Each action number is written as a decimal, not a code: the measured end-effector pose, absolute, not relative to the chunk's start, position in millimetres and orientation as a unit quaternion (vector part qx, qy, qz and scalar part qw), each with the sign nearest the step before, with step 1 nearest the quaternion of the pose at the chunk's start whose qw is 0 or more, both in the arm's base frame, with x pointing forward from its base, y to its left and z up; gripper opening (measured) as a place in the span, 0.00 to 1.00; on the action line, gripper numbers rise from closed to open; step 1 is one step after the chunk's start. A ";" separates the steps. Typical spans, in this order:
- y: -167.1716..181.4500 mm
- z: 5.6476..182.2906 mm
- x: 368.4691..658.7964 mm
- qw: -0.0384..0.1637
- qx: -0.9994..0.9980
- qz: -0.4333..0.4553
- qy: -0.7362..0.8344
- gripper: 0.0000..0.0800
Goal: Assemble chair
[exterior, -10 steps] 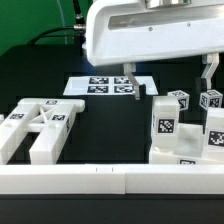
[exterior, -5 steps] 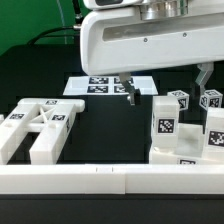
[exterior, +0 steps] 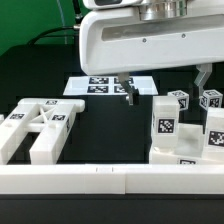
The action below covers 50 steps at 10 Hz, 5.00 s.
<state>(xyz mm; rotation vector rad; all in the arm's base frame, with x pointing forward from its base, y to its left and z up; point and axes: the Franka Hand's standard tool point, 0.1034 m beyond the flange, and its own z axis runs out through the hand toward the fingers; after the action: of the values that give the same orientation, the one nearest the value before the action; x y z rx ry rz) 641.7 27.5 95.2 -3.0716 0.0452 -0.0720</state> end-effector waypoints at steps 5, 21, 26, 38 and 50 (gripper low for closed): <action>24.3 92.2 647.6 0.023 -0.999 -0.021 -0.009 0.81; 40.4 87.6 648.1 0.053 -0.914 -0.003 0.402 0.36; 48.5 87.4 648.5 0.058 -0.857 0.005 0.512 0.44; 47.5 87.1 648.6 0.052 -0.995 -0.022 0.082 0.81; 44.8 84.1 650.0 0.044 -0.998 -0.031 -0.042 0.37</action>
Offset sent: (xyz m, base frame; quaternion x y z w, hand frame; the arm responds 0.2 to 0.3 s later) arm 0.0069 0.0002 0.0008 -0.0012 0.0005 0.0086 1.0000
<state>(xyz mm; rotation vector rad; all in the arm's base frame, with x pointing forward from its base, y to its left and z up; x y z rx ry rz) 650.0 44.8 84.1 -3.0495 -0.1289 -0.0958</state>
